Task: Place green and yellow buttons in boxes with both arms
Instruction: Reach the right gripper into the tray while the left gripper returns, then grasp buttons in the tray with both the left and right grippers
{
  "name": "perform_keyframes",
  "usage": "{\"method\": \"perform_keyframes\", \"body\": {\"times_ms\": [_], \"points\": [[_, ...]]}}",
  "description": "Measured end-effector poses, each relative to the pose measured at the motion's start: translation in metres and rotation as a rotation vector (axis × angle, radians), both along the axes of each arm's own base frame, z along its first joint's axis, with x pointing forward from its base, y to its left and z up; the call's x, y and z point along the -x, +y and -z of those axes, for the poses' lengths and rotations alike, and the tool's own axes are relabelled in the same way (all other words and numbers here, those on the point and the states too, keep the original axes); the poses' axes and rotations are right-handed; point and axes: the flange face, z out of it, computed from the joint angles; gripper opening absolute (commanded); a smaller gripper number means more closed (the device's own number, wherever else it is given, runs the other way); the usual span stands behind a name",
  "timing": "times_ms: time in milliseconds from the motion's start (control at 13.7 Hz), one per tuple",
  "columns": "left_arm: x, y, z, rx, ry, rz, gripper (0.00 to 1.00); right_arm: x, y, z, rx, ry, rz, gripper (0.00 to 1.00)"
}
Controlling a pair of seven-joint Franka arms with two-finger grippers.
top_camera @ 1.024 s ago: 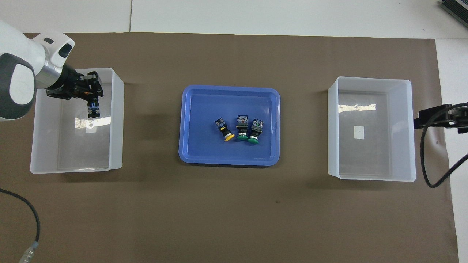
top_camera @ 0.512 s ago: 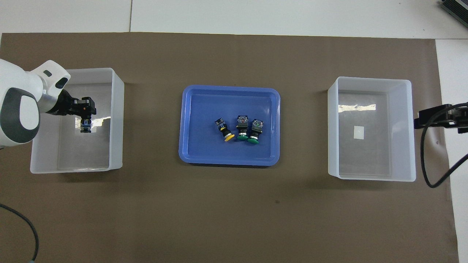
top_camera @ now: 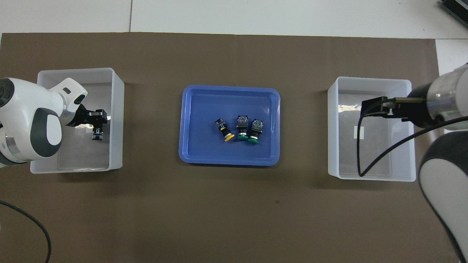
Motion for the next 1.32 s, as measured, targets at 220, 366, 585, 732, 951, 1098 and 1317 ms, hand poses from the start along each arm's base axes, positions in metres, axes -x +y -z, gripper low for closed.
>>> {"method": "perform_keyframes", "body": {"times_ms": [220, 366, 585, 732, 951, 1098, 1317], "points": [[-0.005, 0.0, -0.008, 0.0, -0.01, 0.004, 0.78, -0.019, 0.08, 0.054, -0.054, -0.045, 0.056, 1.0], [-0.016, -0.001, -0.033, 0.006, -0.002, 0.013, 0.78, -0.034, 0.122, 0.098, -0.083, -0.068, 0.098, 1.0], [-0.042, -0.009, -0.11, 0.02, 0.019, 0.046, 0.77, -0.047, 0.168, 0.166, -0.1, -0.076, 0.119, 0.98], [-0.05, -0.038, -0.158, 0.028, 0.037, 0.071, 0.77, -0.05, 0.18, 0.205, -0.095, -0.07, 0.107, 0.95], [-0.049, -0.122, -0.173, 0.036, 0.052, -0.03, 0.75, -0.035, 0.179, 0.255, -0.087, -0.063, 0.092, 0.88], [-0.042, -0.184, -0.17, 0.046, 0.043, -0.141, 0.73, -0.025, 0.182, 0.28, -0.079, -0.051, 0.082, 0.88], [-0.033, -0.239, -0.158, 0.078, 0.005, -0.269, 0.71, -0.019, 0.19, 0.292, -0.071, -0.037, 0.068, 0.85]]}}
